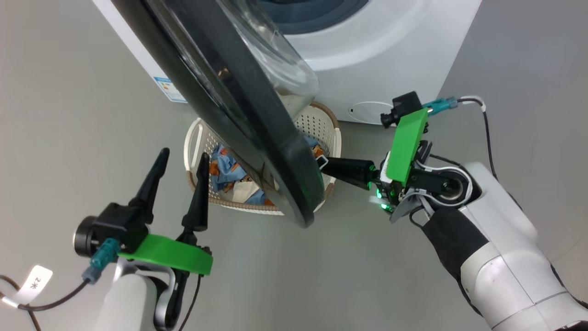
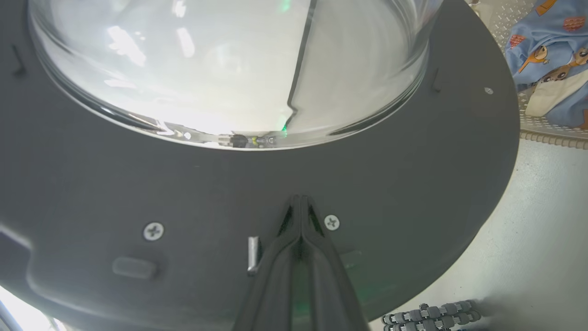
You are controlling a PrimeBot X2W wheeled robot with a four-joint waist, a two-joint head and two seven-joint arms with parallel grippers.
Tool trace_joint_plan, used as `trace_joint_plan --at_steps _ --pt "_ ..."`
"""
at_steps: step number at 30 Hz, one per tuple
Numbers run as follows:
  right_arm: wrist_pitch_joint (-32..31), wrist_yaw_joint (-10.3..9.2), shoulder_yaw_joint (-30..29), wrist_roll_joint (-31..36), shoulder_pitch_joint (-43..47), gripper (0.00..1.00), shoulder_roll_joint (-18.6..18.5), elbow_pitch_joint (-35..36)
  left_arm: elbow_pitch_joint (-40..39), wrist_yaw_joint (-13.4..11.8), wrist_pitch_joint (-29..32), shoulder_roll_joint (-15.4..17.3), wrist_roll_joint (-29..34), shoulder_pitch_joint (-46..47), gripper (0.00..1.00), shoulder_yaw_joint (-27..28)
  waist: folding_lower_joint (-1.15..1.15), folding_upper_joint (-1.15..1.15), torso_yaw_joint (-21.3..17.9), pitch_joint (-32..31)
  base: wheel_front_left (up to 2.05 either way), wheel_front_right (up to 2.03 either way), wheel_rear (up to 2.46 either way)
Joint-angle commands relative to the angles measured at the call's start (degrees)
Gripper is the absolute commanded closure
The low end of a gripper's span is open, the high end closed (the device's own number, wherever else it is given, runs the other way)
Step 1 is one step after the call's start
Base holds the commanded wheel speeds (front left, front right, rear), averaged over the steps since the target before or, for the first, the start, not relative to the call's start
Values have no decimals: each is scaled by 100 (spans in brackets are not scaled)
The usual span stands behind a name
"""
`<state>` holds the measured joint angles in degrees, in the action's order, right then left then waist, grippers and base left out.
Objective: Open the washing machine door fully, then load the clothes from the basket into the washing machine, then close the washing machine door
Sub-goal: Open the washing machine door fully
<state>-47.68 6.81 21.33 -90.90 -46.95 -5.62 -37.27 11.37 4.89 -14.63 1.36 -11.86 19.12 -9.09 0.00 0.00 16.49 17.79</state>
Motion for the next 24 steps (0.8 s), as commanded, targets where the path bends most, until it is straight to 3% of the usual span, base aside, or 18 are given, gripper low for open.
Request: trace_joint_plan --at_steps 1,24 --pt "82 68 123 -226 -108 100 274 330 -166 38 -37 152 60 -52 0 202 0 0 3 -56 0 0 0" --pt "939 68 1303 -1168 -228 100 260 232 -196 81 -37 152 78 -211 0 266 0 0 -12 -218 0 0 0"
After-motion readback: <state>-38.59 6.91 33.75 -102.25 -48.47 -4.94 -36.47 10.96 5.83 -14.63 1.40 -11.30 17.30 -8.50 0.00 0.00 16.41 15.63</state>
